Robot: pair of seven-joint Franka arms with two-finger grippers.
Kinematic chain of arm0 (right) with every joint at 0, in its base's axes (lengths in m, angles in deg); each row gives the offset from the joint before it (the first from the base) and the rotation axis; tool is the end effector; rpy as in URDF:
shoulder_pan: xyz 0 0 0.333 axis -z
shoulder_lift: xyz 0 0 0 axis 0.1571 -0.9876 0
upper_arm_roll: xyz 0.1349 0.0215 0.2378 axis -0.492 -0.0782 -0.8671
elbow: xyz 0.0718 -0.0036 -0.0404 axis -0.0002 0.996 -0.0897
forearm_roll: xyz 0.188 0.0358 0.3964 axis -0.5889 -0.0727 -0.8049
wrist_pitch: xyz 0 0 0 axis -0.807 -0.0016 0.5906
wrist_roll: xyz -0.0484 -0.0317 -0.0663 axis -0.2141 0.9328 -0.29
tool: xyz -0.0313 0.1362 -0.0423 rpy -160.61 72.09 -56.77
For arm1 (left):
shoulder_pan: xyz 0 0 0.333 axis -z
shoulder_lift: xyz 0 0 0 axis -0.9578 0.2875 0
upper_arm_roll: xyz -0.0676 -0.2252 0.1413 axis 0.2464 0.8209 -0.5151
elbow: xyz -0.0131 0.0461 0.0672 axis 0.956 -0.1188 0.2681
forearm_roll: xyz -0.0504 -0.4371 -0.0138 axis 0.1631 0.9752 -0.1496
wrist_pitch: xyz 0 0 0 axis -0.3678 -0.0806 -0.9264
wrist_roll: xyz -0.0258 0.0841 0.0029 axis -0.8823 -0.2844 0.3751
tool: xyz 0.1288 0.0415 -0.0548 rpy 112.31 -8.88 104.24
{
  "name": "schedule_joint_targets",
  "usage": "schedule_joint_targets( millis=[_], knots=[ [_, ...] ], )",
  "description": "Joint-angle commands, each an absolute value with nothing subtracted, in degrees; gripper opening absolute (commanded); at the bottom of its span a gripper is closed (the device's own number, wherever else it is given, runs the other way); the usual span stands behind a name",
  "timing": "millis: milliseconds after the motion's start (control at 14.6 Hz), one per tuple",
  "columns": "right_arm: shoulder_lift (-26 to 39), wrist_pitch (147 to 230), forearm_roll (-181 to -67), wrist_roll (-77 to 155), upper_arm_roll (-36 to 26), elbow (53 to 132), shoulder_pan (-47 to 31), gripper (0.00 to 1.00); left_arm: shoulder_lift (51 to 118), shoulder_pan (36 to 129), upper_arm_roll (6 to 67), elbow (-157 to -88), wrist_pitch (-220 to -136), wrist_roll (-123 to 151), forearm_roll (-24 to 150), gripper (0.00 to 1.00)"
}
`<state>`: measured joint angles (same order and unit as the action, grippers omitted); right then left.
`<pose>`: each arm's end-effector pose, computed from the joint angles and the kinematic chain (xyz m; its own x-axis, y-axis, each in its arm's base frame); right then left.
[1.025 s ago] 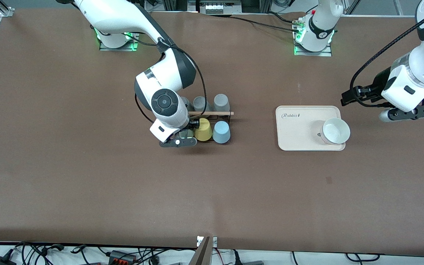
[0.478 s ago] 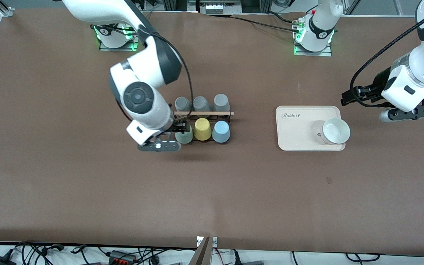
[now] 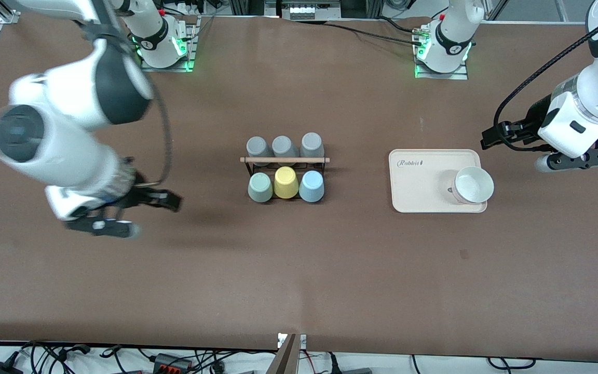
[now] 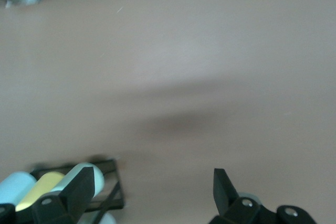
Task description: Hang scattered cups on rack with three cups
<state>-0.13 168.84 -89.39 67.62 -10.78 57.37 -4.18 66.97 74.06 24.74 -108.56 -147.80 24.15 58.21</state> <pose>0.7162 0.1787 0.4384 0.9846 -0.1746 0.0103 -0.1738 -0.9832 -0.0558 0.6198 -0.0876 0.4975 0.9777 0.1569 -0.1393 0.1658 -0.9846 0.0547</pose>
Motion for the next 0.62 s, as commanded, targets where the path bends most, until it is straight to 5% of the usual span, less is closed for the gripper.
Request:
schedule_joint_targets(
  millis=[0,547],
  knots=[
    [2.8,164.72,-89.52,61.48,-11.87,57.81,1.99,1.0,66.38,73.9,24.65,-108.64,-147.09,23.16,58.2,1.0],
    [12.37,163.91,-86.55,49.86,-10.56,63.51,11.06,1.0,66.38,73.9,24.65,-108.64,-147.09,23.16,58.2,1.0]
  ],
)
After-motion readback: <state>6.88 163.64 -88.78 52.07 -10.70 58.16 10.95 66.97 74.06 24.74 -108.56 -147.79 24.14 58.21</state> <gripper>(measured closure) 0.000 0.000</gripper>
